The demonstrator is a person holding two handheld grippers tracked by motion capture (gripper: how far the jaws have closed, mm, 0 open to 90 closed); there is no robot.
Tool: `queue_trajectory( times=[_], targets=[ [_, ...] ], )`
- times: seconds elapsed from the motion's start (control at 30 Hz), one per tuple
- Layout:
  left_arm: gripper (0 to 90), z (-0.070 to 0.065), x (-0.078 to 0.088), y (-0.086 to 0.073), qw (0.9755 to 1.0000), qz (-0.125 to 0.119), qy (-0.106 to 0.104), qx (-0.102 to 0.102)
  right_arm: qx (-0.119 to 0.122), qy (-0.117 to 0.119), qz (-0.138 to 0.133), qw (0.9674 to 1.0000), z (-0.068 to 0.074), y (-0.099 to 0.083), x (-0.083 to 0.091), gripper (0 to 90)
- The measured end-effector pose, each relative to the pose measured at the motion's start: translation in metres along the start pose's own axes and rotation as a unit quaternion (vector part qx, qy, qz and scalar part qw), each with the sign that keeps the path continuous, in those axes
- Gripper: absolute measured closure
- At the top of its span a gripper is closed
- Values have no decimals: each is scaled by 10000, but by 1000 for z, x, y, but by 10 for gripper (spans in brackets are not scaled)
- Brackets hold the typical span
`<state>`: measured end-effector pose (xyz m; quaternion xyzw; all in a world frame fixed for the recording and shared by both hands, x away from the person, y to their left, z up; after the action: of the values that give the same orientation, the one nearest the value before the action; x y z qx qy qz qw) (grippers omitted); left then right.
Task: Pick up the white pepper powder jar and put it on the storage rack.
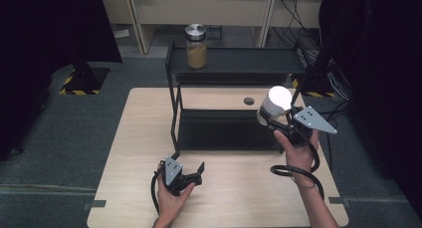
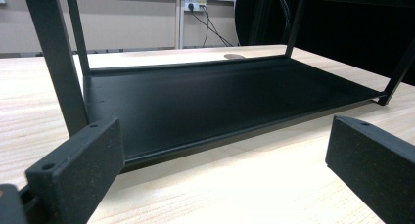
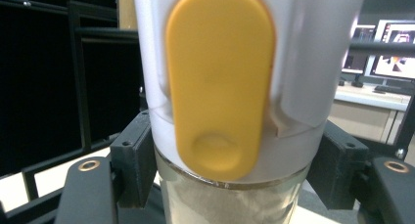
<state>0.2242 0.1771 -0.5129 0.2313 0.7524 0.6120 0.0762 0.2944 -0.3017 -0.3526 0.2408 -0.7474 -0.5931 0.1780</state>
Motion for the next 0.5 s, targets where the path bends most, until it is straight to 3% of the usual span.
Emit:
queue_trajectory(
  times=[0.5],
  targets=[
    [1, 0, 0, 0, 10000, 12, 4, -15, 77, -35, -280, 9996, -9, 39, -12, 308]
  ],
)
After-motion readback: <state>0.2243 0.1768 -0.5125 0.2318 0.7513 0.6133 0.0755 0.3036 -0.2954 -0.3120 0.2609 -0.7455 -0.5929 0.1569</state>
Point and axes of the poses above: each handheld gripper's, and its own axes: x roughly backward along the jaws, y roughly out of its top, z roughly to its left, the point moved 1 cm from there along -x, roughly forward along the jaws, and after that the axes turned 8 degrees about x, right-handed, at the moved point
